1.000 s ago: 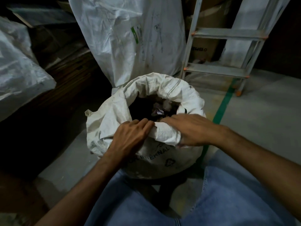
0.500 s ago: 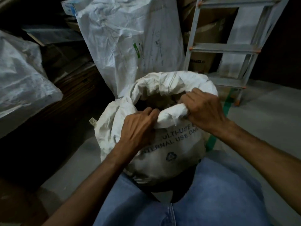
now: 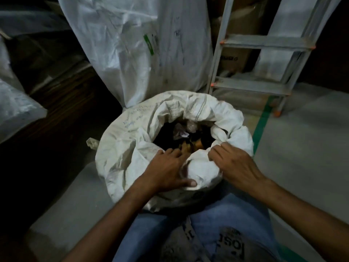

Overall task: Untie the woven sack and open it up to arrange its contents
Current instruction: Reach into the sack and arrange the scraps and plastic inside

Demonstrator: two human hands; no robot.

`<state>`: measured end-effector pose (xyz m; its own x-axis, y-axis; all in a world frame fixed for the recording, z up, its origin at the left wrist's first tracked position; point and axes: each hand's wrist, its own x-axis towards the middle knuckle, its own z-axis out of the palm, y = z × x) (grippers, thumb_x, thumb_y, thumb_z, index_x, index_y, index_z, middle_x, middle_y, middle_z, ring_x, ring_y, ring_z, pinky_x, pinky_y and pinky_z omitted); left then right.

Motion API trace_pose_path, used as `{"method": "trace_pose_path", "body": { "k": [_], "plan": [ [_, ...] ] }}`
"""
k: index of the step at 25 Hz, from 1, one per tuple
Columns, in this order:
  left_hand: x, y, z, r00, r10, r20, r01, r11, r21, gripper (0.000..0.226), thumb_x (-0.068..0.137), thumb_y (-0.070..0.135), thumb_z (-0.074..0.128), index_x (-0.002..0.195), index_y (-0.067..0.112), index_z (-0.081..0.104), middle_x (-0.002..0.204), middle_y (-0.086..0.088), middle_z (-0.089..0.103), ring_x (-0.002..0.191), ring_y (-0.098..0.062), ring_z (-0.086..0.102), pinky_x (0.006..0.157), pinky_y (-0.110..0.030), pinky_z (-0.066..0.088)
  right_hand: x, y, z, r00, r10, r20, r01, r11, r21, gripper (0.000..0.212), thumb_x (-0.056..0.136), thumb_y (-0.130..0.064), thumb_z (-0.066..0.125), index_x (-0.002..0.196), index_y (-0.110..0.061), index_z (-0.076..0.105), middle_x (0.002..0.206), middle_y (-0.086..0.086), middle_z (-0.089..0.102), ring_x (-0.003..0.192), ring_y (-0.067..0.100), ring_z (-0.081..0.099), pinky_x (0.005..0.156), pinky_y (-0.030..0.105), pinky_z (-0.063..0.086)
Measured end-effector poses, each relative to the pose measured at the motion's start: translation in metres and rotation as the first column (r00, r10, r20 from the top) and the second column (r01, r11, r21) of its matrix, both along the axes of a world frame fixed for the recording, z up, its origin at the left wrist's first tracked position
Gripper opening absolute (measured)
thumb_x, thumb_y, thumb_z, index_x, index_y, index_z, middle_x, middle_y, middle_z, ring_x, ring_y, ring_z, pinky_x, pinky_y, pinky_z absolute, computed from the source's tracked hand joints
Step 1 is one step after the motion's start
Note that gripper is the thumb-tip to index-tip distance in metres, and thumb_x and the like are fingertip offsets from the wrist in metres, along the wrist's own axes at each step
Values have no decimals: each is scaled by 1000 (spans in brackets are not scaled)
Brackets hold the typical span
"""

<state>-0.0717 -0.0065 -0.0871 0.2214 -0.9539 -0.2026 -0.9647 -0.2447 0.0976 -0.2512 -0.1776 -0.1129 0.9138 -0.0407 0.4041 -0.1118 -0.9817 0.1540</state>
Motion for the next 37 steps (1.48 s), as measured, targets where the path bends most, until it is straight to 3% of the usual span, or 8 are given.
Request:
{"method": "trace_pose_path", "body": {
  "k": [5,9,14,18,24,31,34,37],
  "plan": [
    [-15,-11,-28,979,-190,71,202,946,-254,42,82,50,50,108,19,61,92,-1,67,76,-26,67,60,-33,39,-18,-23,20,818,155,-554,67,931,359,74,62,-15,73,129,-32,45,128,-13,43,105,13,41,77,31,39],
    [-25,-5,-24,972,-178,154,229,867,-442,16,83,22,53,97,16,50,75,-2,57,55,-23,55,38,-30,36,13,-29,23,940,38,-338,-8,996,89,60,76,-8,74,132,-24,62,132,-4,65,106,23,57,80,38,47],
    [-18,-4,3,966,-93,-242,28,965,-260,31,92,60,52,94,30,56,81,8,65,68,-10,61,54,-30,46,1,-5,-8,994,-58,96,48,994,99,23,94,5,56,100,-9,74,96,6,74,76,27,62,53,37,48],
    [24,-37,9,993,-39,-114,-3,938,-346,43,88,49,34,109,30,66,103,7,69,89,-17,64,62,-29,41,-6,-8,-1,986,-55,-159,103,943,316,44,58,-2,73,98,-18,68,94,-4,65,91,21,57,47,29,38],
    [39,-67,9,968,147,205,-50,908,-416,48,86,32,68,133,28,57,138,-1,53,126,-27,47,99,-44,35,-9,-18,9,957,-30,-288,100,968,231,47,63,-1,74,103,-24,64,99,-6,64,91,19,55,69,37,47],
    [42,5,14,730,646,-224,-682,665,-305,85,82,65,67,144,17,33,145,-7,33,134,-29,36,100,-55,40,20,-17,76,569,141,-810,345,854,390,90,79,-25,79,155,-40,32,147,-16,36,134,10,35,111,33,40],
    [47,34,7,631,726,-274,-772,623,-127,90,80,70,66,142,12,38,139,-12,39,130,-30,39,101,-48,43,64,-10,88,796,136,-590,246,818,520,58,85,-21,70,137,-44,55,130,-17,57,120,9,56,96,31,51],
    [55,48,1,646,709,-283,-759,637,-135,49,88,57,65,112,14,59,111,-8,60,104,-28,59,78,-38,48,121,12,78,950,111,-292,37,888,459,67,82,-12,71,142,-34,51,136,-8,56,125,16,53,93,31,47]
  ]
}}
